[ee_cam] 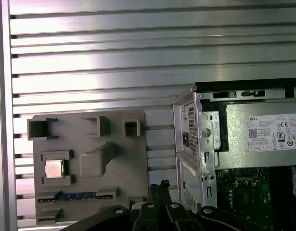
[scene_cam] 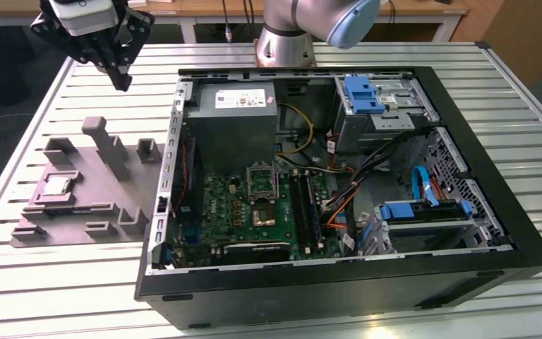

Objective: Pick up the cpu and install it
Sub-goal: 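Reach for the cpu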

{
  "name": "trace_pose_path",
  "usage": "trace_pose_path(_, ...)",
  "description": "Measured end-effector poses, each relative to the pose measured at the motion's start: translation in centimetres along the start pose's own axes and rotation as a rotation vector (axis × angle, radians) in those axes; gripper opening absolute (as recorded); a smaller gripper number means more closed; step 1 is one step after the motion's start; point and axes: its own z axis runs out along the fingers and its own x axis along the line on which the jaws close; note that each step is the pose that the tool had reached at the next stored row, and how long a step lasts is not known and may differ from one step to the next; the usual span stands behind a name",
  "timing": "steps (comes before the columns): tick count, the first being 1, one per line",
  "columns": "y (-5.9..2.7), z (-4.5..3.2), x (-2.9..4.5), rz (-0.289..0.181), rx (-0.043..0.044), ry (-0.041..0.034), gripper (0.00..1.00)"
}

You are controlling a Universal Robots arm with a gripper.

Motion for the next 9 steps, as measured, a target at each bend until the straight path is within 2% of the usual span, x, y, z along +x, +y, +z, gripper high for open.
trace_pose_path(9, -0.02, 0.0, 0.34, 0.0, 0.0001, 0.0001, 0.11)
